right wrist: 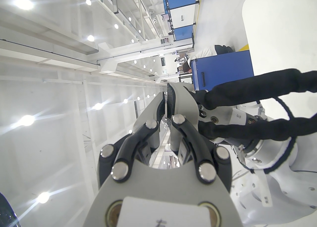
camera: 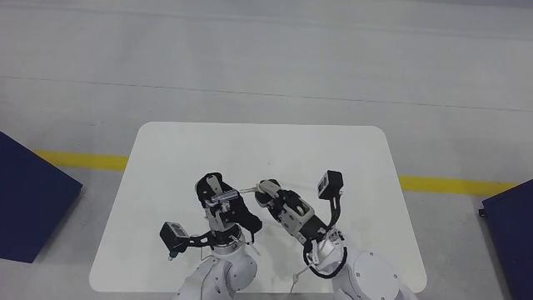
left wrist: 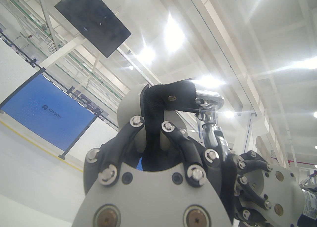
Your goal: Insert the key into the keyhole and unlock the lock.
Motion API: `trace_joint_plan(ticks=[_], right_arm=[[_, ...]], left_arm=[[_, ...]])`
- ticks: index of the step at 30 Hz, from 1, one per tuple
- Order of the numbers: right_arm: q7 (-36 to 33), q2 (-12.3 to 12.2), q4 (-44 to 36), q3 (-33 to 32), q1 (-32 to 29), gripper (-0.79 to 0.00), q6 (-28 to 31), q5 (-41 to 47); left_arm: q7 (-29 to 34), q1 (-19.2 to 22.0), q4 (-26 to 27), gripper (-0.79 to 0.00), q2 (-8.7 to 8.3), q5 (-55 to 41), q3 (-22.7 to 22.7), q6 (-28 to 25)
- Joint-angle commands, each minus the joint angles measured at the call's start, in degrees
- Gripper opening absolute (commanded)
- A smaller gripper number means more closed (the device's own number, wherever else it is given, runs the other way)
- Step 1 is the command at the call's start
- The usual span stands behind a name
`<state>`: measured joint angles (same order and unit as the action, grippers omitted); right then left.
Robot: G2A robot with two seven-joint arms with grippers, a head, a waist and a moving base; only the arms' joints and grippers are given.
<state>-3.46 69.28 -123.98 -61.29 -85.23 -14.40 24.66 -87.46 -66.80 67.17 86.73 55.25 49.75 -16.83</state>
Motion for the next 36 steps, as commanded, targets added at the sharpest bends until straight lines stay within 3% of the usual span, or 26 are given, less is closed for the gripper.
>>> trace_joint_plan(ticks=[1,36], right_arm=[[0.0,0.1,-0.1,0.2,0.1,-0.785,-0.2,-0.3],[-0.3,1.3,-0.7,0.9,0.7,-0.785,-1.8,-4.1]], left_arm=[[0.0,0.0,0.0,-0.785,0.0,0.0,0.0,0.0],[0.0,0.0,0.0,-0.785,0.0,0.0,0.0,0.0]])
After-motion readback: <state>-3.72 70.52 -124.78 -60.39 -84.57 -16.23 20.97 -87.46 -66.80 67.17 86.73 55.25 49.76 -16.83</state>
